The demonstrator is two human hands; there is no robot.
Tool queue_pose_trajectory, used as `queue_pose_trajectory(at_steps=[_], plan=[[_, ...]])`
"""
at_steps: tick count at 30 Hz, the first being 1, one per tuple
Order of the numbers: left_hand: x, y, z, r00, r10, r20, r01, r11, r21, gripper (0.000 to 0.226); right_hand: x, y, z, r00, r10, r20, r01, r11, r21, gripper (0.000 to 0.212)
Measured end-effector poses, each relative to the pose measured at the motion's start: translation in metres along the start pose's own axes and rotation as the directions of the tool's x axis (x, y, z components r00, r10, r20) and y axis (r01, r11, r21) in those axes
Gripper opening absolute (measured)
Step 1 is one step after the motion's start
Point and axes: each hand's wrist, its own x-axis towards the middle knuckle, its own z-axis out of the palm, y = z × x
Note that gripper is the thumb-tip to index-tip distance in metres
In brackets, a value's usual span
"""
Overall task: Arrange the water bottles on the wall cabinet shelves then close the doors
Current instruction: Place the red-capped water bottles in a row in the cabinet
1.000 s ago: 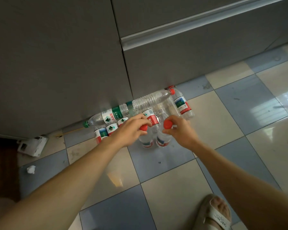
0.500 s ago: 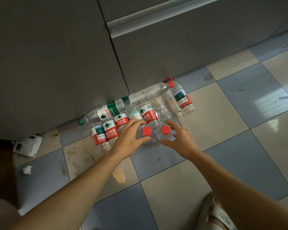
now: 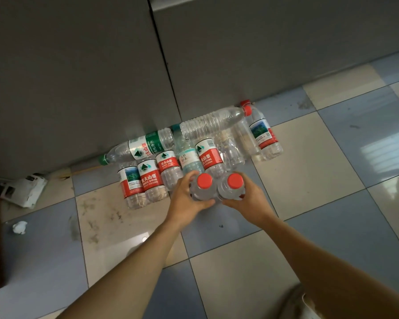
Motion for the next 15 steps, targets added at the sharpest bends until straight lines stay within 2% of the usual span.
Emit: queue_pose_trajectory(at_steps=[3,8,12,15], plan=[[0.002,0.001,0.005,0.999,0.029,-0.016,-0.029,0.999,-0.021,0.068,0.005,-0.002,-0.001,1.0,0.004,0.027,-0.007,0.997,0.077,0.072],[-0.007,0.011,-0.002,0.995,-0.024,-0.096,0.014,0.995,-0.098,0.06,0.008,-0.025,-0.018,0.997,0.029,0.073,-0.037,0.992,0.123,0.071],[-0.034,0.045,-0.03,0.984,-0.111,-0.14,0.093,0.987,-0.131,0.06,-0.008,-0.071,-0.039,0.992,0.037,0.12,-0.058,0.983,0.175,0.074],[-0.069,0.096,-0.06,0.974,-0.139,-0.178,0.115,0.984,-0.136,0.058,-0.041,-0.126,-0.059,0.99,0.038,0.137,-0.069,0.97,0.234,0.078]])
